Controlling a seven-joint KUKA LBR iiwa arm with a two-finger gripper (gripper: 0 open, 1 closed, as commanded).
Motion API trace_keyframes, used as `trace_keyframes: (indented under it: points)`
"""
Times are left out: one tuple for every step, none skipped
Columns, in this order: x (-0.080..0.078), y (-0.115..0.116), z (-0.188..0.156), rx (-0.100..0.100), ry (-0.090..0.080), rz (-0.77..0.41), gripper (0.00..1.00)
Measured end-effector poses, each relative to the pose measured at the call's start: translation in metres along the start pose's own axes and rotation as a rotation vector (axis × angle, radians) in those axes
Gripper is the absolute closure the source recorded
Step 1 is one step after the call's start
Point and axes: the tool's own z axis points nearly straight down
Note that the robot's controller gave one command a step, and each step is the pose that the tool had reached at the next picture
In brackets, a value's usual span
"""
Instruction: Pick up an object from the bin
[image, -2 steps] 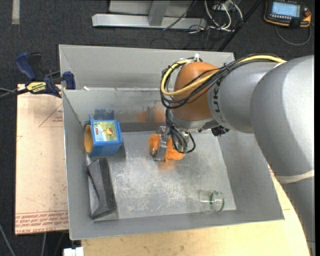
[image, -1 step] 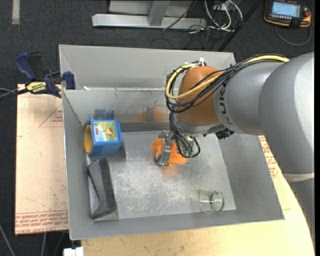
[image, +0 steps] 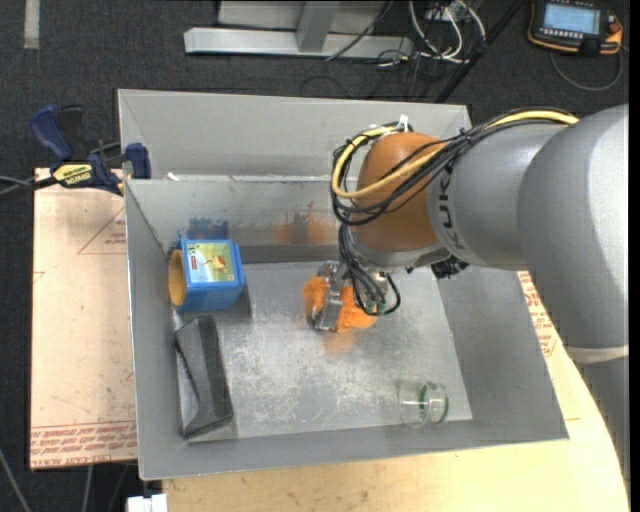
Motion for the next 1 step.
trace_keyframes:
  points:
    - [-0.0188, -0.0116, -0.1474, -0.001, -0.005, -0.029, 1.00]
